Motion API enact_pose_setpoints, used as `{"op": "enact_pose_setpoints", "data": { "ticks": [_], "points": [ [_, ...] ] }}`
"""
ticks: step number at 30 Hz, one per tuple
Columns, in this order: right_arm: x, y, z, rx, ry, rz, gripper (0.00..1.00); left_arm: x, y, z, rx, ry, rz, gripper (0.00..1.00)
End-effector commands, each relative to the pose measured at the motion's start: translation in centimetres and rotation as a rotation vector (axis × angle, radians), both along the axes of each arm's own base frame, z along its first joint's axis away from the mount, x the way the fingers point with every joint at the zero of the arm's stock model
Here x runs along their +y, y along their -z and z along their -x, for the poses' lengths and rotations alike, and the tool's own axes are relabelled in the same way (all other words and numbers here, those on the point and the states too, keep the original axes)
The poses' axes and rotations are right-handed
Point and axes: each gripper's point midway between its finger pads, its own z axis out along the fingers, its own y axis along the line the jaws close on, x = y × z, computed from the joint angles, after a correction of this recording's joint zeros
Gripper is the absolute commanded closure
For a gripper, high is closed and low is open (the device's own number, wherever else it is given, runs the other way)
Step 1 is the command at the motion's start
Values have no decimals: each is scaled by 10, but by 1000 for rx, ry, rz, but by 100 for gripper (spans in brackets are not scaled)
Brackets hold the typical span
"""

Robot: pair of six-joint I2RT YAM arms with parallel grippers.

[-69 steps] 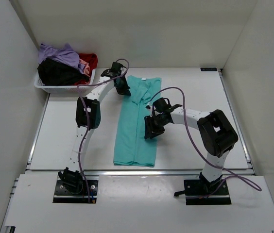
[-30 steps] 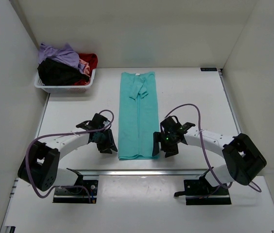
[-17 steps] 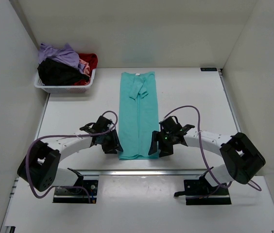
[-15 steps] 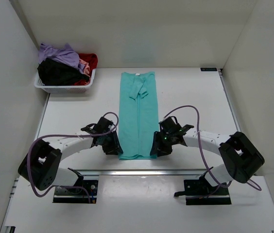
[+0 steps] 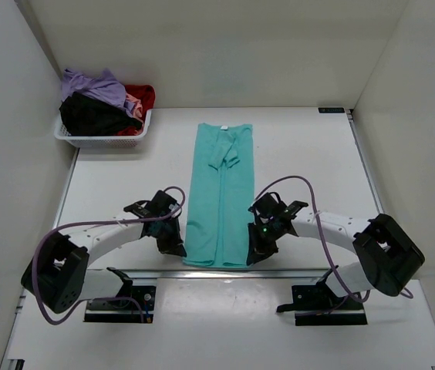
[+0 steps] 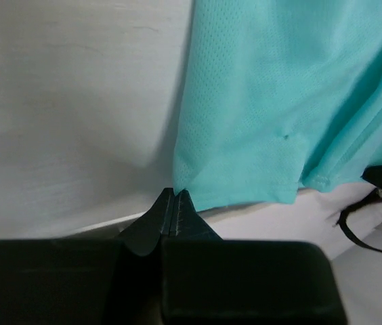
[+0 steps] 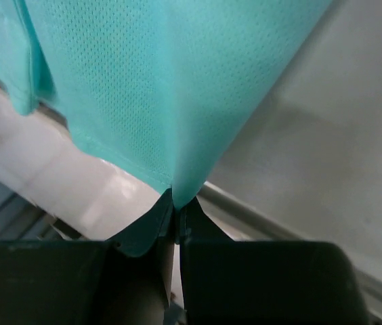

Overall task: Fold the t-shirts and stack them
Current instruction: Grab the bottom of the folded rectangular tshirt with both arms, then fold the folded rectangular tshirt in 1/3 of the way

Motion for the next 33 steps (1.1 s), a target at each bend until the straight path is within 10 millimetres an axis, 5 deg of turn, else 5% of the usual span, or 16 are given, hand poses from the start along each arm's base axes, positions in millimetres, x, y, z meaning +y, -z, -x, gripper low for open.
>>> {"op": "enact_pose_setpoints", "data": {
  "ticks": [1, 5, 9, 10, 15, 21, 23, 26, 29, 33],
  "points": [
    [-10, -25, 10, 43, -81, -19, 100, -14, -36, -21, -38, 17, 64, 100],
    [-16, -57, -44, -17, -20, -57, 100, -28, -73, -81, -104, -22, 116, 100],
    [-26, -66, -101, -39, 14, -70, 100, -38, -88, -151, -155, -60, 139, 100],
    [-25, -75, -120, -84, 6, -83, 100, -36, -77, -159, -119, -68, 124, 100],
    [-26, -72, -183, -89, -2, -41, 100, -42, -86, -223, -155, -107, 130, 100],
    [-22, -76, -264, -147, 31, -21, 100, -37, -71, -269, -137, -173, 134, 95],
    [-22, -71, -278, -149, 43, -16, 96, -35, -63, -283, -137, -189, 139, 88],
    [-25, -66, -298, -165, 69, 23, 66, -36, -70, -306, -167, -227, 228, 72],
    [-33, -73, -313, -213, 105, 68, 51, -39, -90, -330, -240, -280, 318, 64],
    [-37, -74, -309, -238, 124, 103, 43, -28, -102, -337, -256, -299, 340, 62]
  ]
}}
